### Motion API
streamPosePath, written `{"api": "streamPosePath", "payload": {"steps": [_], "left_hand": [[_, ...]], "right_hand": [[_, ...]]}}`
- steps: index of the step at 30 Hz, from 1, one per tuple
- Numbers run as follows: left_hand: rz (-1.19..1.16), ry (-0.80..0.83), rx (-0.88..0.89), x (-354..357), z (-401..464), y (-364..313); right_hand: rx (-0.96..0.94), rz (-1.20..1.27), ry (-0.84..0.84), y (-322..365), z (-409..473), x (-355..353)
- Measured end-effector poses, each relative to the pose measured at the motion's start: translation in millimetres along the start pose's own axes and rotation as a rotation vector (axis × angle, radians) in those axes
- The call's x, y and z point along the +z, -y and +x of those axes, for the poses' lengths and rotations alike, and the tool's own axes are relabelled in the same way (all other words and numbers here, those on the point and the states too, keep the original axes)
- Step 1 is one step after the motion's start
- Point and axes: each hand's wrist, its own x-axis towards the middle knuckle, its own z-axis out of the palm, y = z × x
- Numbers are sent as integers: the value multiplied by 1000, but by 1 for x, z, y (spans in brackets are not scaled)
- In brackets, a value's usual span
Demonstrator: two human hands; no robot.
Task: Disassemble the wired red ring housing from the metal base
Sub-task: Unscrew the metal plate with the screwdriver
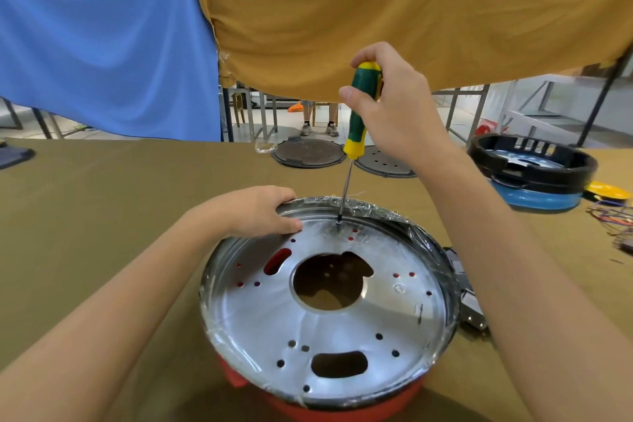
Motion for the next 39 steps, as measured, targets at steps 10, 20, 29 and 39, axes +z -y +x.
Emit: {"api": "streamPosePath", "payload": {"steps": [10, 20, 29, 39], "left_hand": [[29, 12, -18, 1, 2, 2], [82, 11, -6, 3, 6, 2], [112, 27, -14, 4, 6, 1], [98, 22, -25, 4, 6, 1]], "right_hand": [[10, -48, 114, 4, 3, -6], [5, -170, 144, 4, -1, 1], [-14, 53, 242, -6, 3, -14], [54, 18, 83, -8, 0, 6]]}}
